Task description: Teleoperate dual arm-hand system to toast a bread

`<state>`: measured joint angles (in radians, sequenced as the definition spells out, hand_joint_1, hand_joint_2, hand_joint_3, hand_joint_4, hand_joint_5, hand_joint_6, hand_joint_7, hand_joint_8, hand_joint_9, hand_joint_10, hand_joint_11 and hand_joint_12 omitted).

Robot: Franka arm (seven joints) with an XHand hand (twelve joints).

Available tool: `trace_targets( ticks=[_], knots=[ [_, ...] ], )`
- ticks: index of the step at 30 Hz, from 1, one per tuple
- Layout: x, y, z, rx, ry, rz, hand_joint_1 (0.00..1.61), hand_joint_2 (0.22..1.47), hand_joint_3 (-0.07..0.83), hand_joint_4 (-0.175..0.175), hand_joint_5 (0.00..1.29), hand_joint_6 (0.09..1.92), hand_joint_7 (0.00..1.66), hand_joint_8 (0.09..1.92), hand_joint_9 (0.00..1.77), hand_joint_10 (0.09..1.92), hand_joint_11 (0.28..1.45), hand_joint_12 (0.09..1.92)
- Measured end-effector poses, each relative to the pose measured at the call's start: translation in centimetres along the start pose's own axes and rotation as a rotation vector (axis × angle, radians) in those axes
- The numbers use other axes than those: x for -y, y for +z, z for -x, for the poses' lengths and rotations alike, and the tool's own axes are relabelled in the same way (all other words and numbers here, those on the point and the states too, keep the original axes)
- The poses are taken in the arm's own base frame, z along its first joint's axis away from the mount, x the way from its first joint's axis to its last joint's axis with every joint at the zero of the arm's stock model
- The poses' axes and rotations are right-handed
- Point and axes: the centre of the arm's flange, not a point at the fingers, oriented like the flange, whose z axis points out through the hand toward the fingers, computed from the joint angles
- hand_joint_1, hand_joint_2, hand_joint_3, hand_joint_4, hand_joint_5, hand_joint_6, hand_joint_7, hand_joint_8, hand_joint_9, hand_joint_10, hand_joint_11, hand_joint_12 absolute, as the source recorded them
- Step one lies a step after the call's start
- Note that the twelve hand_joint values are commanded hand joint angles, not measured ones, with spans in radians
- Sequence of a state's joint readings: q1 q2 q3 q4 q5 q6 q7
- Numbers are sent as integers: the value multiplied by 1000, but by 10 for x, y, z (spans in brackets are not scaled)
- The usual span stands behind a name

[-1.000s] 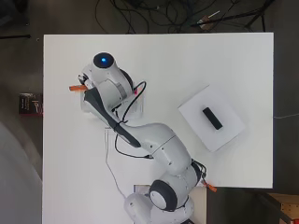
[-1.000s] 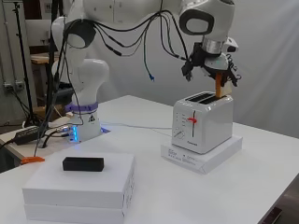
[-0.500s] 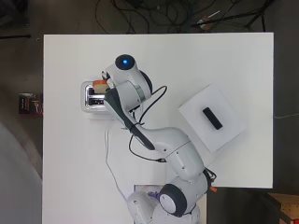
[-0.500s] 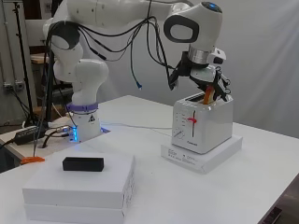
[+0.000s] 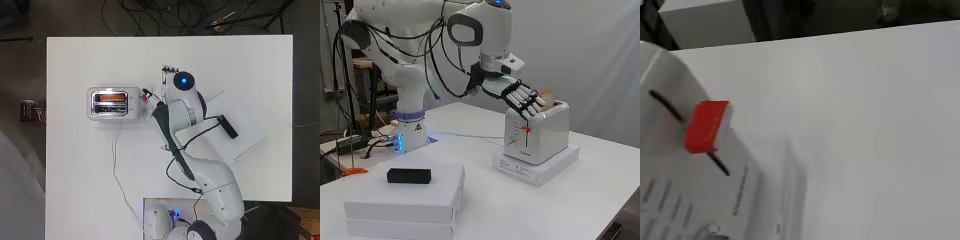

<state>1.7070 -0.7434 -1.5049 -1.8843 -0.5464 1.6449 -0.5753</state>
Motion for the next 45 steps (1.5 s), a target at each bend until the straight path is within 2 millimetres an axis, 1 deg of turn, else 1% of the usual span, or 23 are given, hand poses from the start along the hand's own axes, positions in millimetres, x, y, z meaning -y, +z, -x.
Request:
trace_targets(
  ticks=[1, 2, 3, 5, 6, 7, 9, 13, 15, 17, 19, 22, 23, 24, 25, 26, 30, 32, 34, 40, 43, 44, 45],
  knots=[
    [-4, -2, 11, 9, 49, 18, 86, 989, 5, -27, 139, 87, 197, 87, 353, 87, 393, 87],
    [-6, -5, 17, 6, 92, 36, 103, 996, 3, -51, 142, 87, 331, 87, 536, 87, 465, 87],
    [-4, -7, 16, -4, 114, 43, 120, 1010, 5, -84, 162, 87, 656, 117, 911, 145, 686, 99],
    [-1, 1, 6, -25, 99, 19, 133, 1024, 3, -128, 201, 87, 1021, 1049, 1291, 1143, 876, 1155],
    [-3, 10, 2, -30, 77, -1, 131, 1023, 2, -140, 209, 87, 1090, 1420, 1365, 1501, 935, 1518],
    [-7, 22, -1, -32, 55, -23, 127, 1019, 0, -148, 215, 87, 1124, 1636, 1403, 1708, 970, 1722],
    [-18, 48, -4, -29, 21, -69, 119, 1008, -4, -155, 224, 87, 1158, 1814, 1438, 1873, 1007, 1877],
    [-25, 89, -20, -5, -28, -123, 108, 995, -4, -155, 233, 87, 1182, 1882, 1466, 1919, 1034, 1919],
    [-29, 96, -21, -2, -28, -129, 120, 1006, 0, -145, 229, 87, 1181, 1920, 1480, 1920, 1056, 1920],
    [-30, 90, -17, -16, -32, -125, 95, 1001, -2, -139, 213, 87, 1164, 1920, 1475, 1920, 1066, 1920],
    [-25, 56, -6, -65, -48, -104, 77, 999, -1, -128, 185, 87, 1096, 1920, 1413, 1920, 1028, 1920],
    [5, -32, 17, -126, -38, 9, 61, 995, -1, -95, 161, 87, 1013, 1920, 1317, 1920, 928, 1920],
    [19, -55, 19, -114, -17, 60, 66, 997, 0, -87, 166, 87, 1040, 1920, 1345, 1920, 954, 1920],
    [30, -66, 16, -70, 19, 108, 74, 999, 0, -81, 187, 87, 1102, 1920, 1413, 1920, 1009, 1920],
    [30, -60, 11, -27, 49, 123, 82, 1001, 1, -77, 206, 87, 1163, 1920, 1476, 1920, 1059, 1920],
    [22, -41, 5, 28, 83, 118, 89, 1004, 1, -77, 222, 87, 1213, 1920, 1526, 1920, 1101, 1920],
    [-26, 75, -5, 152, 142, -27, 96, 1009, 1, -83, 227, 87, 1292, 1920, 1608, 1920, 1182, 1920],
    [-34, 113, -11, 122, 131, -104, 95, 1011, 1, -87, 205, 87, 1268, 1920, 1599, 1920, 1188, 1920],
    [-37, 125, -15, 67, 124, -142, 95, 1014, 2, -91, 203, 87, 1255, 1920, 1592, 1920, 1190, 1920],
    [-37, 126, -19, 50, -3, -144, 137, 1025, 3, -103, 245, 87, 1291, 1920, 1602, 1920, 1202, 1920],
    [-43, 136, -11, 48, 11, -193, 172, 1035, 3, -107, 287, 87, 1330, 1920, 1627, 1920, 1228, 1920],
    [-44, 140, -7, 50, 16, -207, 164, 1036, 3, -109, 294, 87, 1277, 1920, 1599, 1920, 1196, 1920],
    [-44, 146, -5, 56, 16, -214, 152, 1038, 2, -109, 297, 87, 1164, 1920, 1501, 1920, 1089, 1920]
  ],
)
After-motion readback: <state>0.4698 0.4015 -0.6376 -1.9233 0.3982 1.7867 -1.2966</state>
